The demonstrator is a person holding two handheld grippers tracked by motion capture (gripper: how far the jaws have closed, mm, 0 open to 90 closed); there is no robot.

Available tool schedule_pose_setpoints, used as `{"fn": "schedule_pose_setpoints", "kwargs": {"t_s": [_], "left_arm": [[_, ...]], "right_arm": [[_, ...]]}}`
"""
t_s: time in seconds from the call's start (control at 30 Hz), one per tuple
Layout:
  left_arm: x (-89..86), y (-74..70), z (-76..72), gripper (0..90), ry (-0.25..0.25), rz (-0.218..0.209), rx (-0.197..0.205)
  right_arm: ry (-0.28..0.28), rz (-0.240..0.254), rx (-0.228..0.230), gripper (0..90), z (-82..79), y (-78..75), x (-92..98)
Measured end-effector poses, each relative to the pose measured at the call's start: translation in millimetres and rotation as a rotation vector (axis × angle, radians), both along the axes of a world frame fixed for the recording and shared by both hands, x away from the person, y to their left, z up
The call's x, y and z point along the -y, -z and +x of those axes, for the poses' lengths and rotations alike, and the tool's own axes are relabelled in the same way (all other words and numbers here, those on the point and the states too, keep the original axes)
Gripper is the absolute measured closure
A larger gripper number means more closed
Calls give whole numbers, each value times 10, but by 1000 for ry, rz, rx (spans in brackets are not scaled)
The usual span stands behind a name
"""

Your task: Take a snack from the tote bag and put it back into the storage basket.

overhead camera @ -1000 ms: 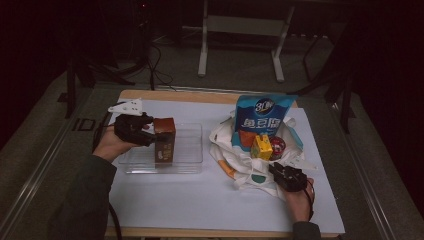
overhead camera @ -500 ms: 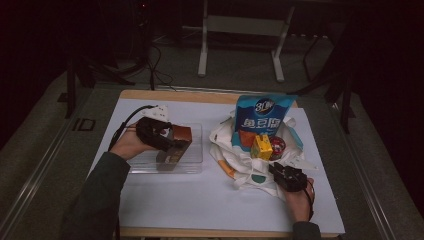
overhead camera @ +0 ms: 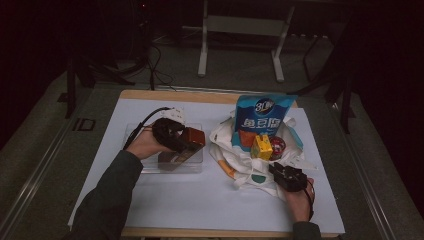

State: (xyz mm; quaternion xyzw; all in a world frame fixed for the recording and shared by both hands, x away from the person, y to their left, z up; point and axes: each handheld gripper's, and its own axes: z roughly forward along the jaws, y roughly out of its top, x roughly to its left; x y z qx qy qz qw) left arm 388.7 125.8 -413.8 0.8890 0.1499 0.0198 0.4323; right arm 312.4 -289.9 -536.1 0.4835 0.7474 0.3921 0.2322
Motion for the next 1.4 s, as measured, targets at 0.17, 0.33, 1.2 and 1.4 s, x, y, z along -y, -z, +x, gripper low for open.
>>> {"fn": "schedule_pose_setpoints", "kwargs": {"t_s": [0.17,0.33,1.2,1.4], "left_arm": [[-16,7,10,379,-2,-5,-6],[26,25,21,380,-16,3,2],[58,3,-32,434,9,73,66],[-69,-37,-57,441,-1,78,88]], "right_arm": [[0,1,0,709,0,0,0],[0,3,-1,709,1,1,2],[-2,7,-1,707,1,1,5],[-2,5,-1,707,1,1,3]]}}
